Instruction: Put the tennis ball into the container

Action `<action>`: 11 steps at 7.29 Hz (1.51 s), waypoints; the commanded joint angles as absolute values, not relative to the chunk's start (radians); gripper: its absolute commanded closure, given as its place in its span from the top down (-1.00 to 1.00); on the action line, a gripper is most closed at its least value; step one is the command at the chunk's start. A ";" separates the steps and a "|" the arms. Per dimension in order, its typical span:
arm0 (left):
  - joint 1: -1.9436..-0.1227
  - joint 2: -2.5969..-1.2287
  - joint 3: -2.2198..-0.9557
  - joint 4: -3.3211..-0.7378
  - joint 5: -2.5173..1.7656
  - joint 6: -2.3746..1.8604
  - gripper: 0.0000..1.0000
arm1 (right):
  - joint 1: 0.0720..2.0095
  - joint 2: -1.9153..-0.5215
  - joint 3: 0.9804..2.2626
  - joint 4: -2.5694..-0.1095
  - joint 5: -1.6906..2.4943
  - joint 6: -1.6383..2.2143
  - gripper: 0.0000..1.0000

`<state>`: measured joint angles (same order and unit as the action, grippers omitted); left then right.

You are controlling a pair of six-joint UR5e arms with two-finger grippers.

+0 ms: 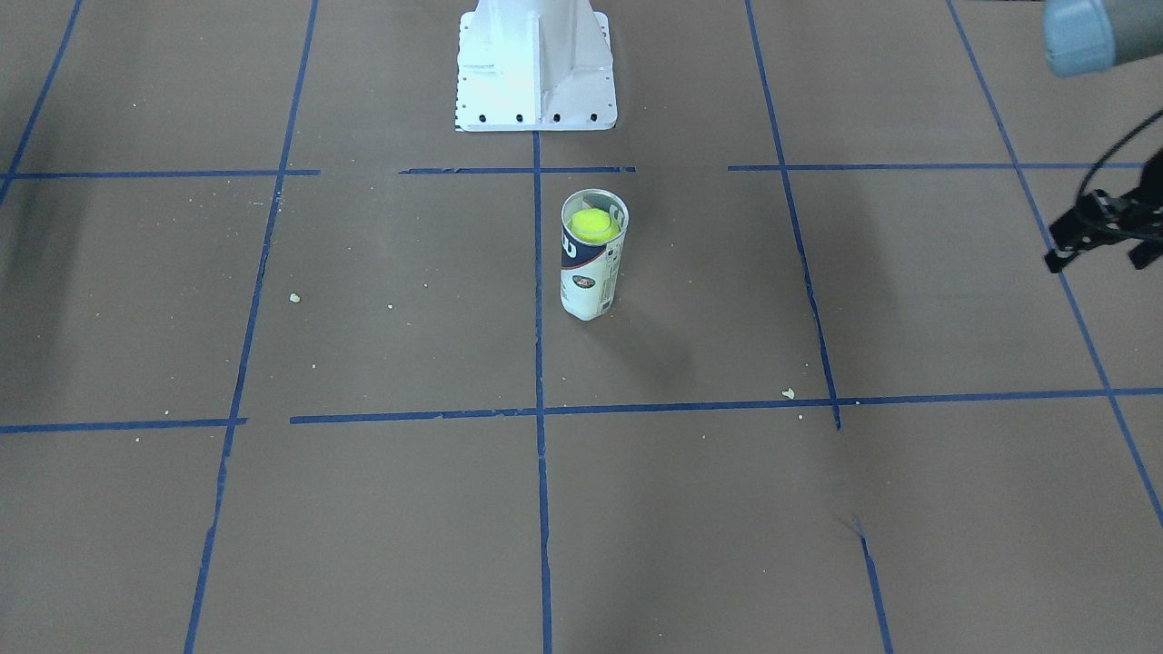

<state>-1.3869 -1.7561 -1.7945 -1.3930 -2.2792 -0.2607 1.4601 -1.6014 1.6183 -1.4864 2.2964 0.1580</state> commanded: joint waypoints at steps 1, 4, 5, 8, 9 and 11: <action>-1.517 -1.695 -1.619 -1.457 -2.279 -0.043 1.00 | 1.460 -1.601 1.618 -1.486 2.296 0.158 1.00; -1.546 -1.574 -1.612 -1.554 -2.281 -0.032 1.00 | 1.460 -1.601 1.618 -1.486 2.296 0.158 1.00; -1.545 -1.565 -1.609 -1.554 -2.281 -0.037 1.00 | 1.460 -1.601 1.618 -1.486 2.296 0.158 1.00; -1.543 -1.559 -1.557 -1.551 -2.281 -0.038 1.00 | 1.460 -1.601 1.618 -1.486 2.296 0.158 1.00; -1.543 -1.557 -1.559 -1.546 -2.281 -0.037 1.00 | 1.460 -1.601 1.618 -1.486 2.296 0.158 1.00; -1.543 -1.559 -1.563 -1.545 -2.281 -0.035 1.00 | 1.460 -1.601 1.618 -1.486 2.296 0.158 1.00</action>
